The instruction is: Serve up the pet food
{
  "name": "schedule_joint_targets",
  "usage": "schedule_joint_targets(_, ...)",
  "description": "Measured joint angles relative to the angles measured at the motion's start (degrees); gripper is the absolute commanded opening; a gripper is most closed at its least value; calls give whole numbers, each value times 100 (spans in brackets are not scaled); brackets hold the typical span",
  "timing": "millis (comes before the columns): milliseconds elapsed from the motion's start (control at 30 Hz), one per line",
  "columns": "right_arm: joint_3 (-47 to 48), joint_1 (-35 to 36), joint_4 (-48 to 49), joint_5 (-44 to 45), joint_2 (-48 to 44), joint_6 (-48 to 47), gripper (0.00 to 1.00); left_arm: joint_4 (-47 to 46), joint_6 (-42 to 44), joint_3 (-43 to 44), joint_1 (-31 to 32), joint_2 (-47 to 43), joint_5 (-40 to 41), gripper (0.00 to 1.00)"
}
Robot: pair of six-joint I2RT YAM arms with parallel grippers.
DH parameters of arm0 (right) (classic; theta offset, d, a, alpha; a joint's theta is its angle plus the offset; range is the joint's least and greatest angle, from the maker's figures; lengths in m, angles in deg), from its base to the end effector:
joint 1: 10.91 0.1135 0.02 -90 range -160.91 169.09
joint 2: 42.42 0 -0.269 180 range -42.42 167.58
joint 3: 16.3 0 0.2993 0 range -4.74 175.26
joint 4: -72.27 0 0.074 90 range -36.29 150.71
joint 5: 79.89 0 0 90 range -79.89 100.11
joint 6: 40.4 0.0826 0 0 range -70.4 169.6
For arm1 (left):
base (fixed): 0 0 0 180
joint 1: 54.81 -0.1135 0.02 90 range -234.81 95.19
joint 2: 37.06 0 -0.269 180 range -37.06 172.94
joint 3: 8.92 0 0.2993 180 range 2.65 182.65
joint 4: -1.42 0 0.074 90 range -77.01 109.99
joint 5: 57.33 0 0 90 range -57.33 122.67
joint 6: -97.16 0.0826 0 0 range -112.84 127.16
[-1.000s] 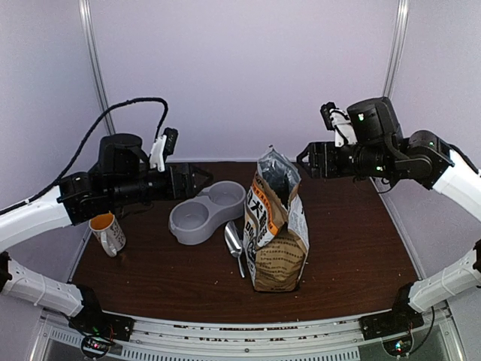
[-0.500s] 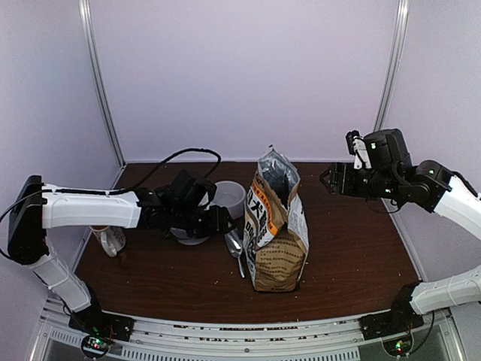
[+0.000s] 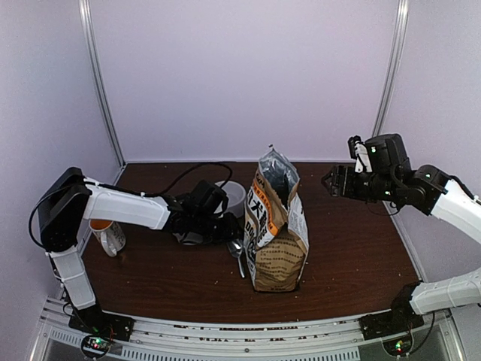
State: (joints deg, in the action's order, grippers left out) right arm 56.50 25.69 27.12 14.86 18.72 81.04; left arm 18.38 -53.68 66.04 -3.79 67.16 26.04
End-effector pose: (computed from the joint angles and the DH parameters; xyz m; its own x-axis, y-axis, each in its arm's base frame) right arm 0.2559 0.1815 0.3233 -0.6590 0.1581 -0.7354 -0.2286 0.8893 0.3960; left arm 0.2789 -0.3598 0.1153 -0.9395 -0.2179 -0.2643 0.0041 0.7643 -0.6448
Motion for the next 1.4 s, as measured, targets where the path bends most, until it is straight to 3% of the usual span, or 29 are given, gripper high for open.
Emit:
schedule_joint_targets(233,0,-63,-4,-26,4,-2,77,-236,-96,122,-79,376,-227,21)
schedule_joint_targets(367,2,-76,-11,-26,4,-2,77,-190,-50,245,-79,422,-258,1)
schedule_joint_targets(567,59,-98,-55,-26,7,-2,77,9,146,308,-79,295,-39,0)
schedule_joint_targets(733,387,-101,-251,-24,81,-26,77,442,579,308,-79,-306,348,0)
schedule_joint_targets(900,855,-103,-533,-52,85,-131,76,1038,1534,350,-76,-1464,741,0)
schedule_joint_targets(1000,1224,-103,-719,-328,114,-170,71,1613,2520,730,2,-2065,831,0)
schedule_joint_targets(1200,1878,11,-789,-1338,162,-103,68,2647,4192,1790,839,-2594,1062,0)
schedule_joint_targets(1400,2000,505,-656,-2218,208,234,68,3827,5239,3185,1915,-2251,1545,0)
